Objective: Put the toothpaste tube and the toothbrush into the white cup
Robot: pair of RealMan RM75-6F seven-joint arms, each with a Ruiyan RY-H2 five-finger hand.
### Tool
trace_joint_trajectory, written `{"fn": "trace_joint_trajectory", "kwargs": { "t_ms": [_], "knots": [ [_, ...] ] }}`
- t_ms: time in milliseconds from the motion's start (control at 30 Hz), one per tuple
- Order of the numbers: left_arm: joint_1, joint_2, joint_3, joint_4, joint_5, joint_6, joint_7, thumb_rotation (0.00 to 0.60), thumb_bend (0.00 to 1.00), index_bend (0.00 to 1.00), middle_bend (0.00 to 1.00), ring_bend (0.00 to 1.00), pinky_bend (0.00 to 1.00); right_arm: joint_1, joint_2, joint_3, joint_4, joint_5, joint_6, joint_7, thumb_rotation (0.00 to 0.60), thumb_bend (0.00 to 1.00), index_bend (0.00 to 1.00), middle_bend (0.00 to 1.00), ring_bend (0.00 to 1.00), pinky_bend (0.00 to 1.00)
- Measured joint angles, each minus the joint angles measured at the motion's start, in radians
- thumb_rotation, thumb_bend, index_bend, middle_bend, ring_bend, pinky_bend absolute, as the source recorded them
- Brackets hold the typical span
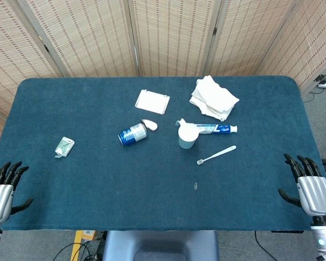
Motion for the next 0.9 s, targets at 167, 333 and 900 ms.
{"fn": "trace_joint_trajectory", "kwargs": {
  "t_ms": [167, 333, 900],
  "knots": [
    [0.000, -0.001, -0.001, -0.001, -0.002, 0.001, 0.001, 0.600, 0.20, 0.20, 0.13, 0.04, 0.14, 0.003, 0.000, 0.000, 0.000, -0.003, -0.003, 0.005, 0.600, 0.12, 0.08, 0.25, 0.13, 0.12],
    [0.004, 0.000, -0.001, -0.001, 0.000, 0.010, -0.005, 0.600, 0.20, 0.20, 0.13, 0.04, 0.14, 0.004, -0.001, -0.002, 0.002, -0.006, -0.005, 0.013, 0.600, 0.12, 0.08, 0.26, 0.14, 0.15],
    [0.012, -0.003, 0.005, 0.003, 0.004, 0.016, -0.024, 0.600, 0.20, 0.20, 0.13, 0.04, 0.14, 0.138, 0.017, 0.066, -0.020, 0.035, -0.164, 0.010, 0.600, 0.21, 0.16, 0.34, 0.22, 0.28]
  ]
}}
